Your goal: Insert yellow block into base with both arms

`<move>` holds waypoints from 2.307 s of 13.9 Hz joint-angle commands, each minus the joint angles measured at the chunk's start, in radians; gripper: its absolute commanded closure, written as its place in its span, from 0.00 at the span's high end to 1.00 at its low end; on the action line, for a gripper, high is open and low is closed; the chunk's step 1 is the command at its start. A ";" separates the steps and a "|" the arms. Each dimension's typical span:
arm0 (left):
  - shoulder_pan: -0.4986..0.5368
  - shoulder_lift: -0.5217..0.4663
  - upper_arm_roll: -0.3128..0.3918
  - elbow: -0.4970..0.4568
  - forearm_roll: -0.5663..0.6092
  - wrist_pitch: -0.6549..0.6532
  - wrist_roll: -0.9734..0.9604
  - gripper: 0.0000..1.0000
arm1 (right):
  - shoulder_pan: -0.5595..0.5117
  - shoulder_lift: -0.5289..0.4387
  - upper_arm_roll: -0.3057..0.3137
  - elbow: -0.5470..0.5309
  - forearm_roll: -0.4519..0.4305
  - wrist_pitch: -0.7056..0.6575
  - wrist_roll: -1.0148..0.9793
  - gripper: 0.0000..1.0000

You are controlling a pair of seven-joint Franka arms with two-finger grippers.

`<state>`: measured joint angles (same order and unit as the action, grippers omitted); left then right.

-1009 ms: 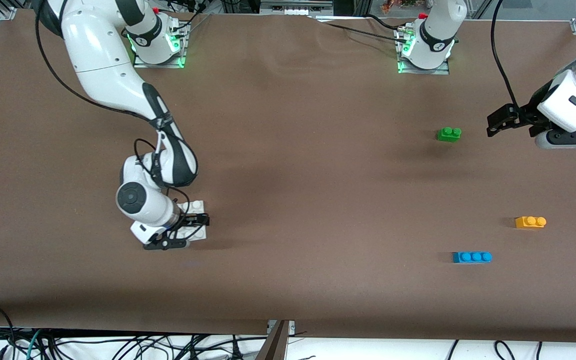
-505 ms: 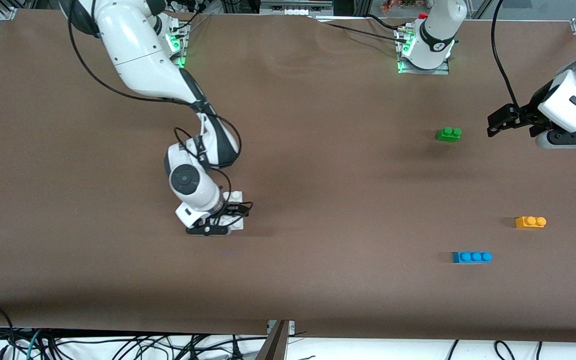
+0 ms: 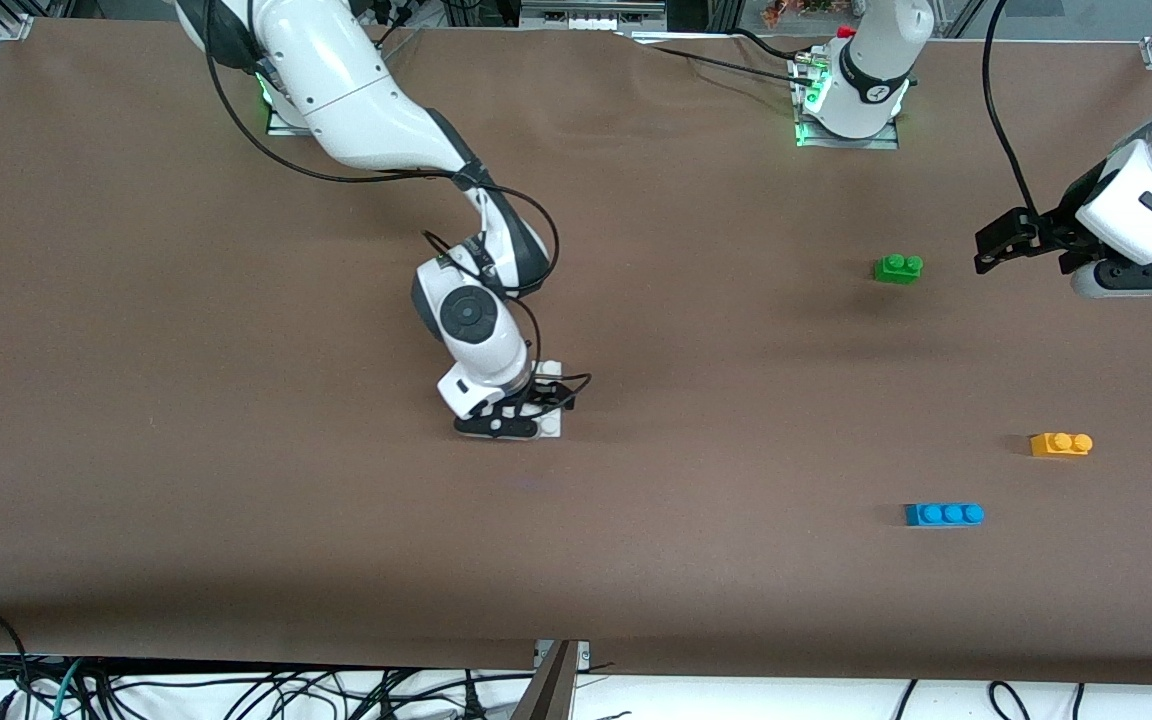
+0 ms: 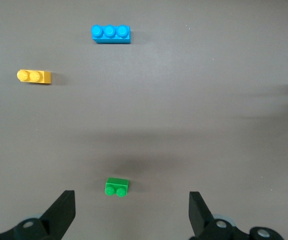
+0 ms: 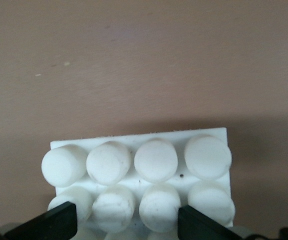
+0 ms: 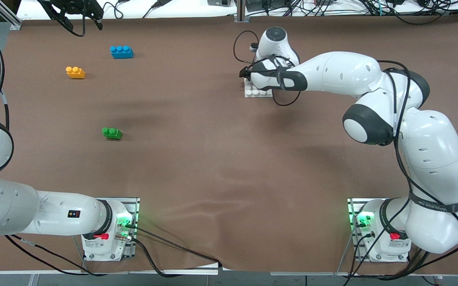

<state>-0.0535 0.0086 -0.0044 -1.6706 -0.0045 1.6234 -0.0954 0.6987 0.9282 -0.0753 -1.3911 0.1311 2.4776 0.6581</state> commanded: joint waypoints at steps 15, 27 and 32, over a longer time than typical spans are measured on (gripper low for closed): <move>0.004 0.014 -0.002 0.034 -0.009 -0.027 0.002 1.00 | 0.146 0.141 -0.004 0.173 0.012 0.118 0.141 1.00; 0.004 0.014 -0.002 0.034 -0.009 -0.027 0.002 1.00 | 0.133 0.031 -0.133 0.300 -0.030 -0.251 0.002 1.00; 0.007 0.014 0.006 0.034 -0.009 -0.027 0.003 1.00 | -0.002 -0.112 -0.184 0.294 -0.016 -0.396 -0.276 1.00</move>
<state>-0.0529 0.0092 -0.0016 -1.6701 -0.0045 1.6234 -0.0954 0.7658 0.8737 -0.2717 -1.0721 0.1137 2.1335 0.4846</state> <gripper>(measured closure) 0.000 0.000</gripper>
